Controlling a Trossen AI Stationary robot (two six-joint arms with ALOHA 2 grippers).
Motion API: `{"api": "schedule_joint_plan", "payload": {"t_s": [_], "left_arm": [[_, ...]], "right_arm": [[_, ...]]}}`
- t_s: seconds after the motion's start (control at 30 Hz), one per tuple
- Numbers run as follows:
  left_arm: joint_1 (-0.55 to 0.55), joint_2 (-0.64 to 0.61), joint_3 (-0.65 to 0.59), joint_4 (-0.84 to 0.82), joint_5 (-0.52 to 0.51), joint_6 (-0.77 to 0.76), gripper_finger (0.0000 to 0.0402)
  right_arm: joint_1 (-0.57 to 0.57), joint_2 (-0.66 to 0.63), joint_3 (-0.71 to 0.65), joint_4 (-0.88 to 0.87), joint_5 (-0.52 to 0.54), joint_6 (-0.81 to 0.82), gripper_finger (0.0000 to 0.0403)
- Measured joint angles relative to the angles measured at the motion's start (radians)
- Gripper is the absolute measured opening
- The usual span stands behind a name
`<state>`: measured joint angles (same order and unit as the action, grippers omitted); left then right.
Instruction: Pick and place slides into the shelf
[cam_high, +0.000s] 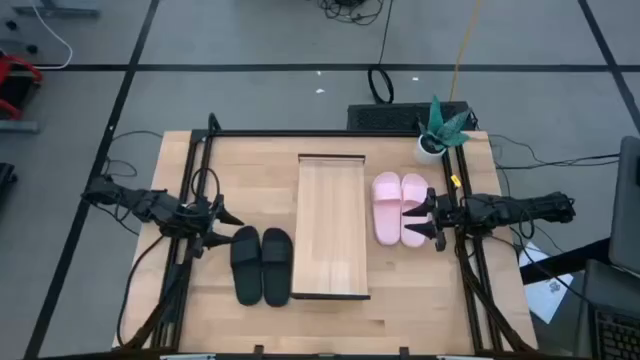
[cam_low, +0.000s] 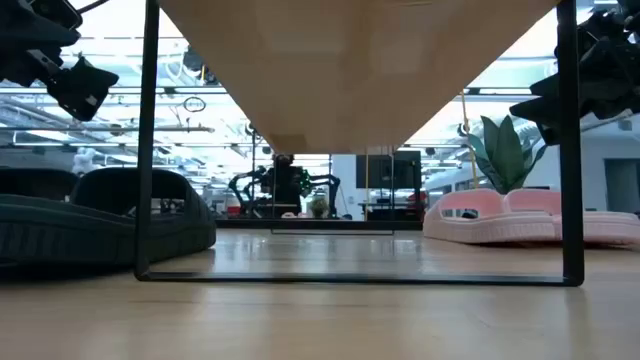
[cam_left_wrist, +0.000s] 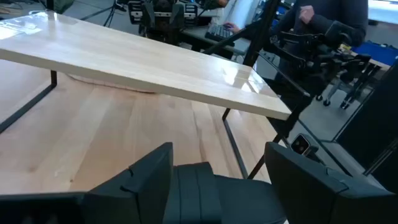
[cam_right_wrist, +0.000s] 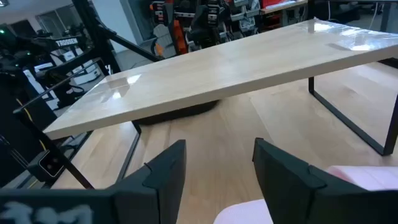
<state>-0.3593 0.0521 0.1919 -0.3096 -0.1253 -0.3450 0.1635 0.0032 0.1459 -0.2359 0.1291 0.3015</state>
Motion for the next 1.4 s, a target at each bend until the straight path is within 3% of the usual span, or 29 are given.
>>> {"api": "schedule_joint_plan", "payload": {"t_s": [1.23, 1.4], "left_arm": [[0.0, 0.0, 0.0, 0.0, 0.0, 0.0, 0.0253], [0.0, 0.0, 0.0, 0.0, 0.0, 0.0, 0.0253]], "right_arm": [[0.0, 0.0, 0.0, 0.003, 0.0, 0.0, 0.0178], [0.001, 0.0, 0.0, 0.114, -0.001, 0.092, 0.0178]]}}
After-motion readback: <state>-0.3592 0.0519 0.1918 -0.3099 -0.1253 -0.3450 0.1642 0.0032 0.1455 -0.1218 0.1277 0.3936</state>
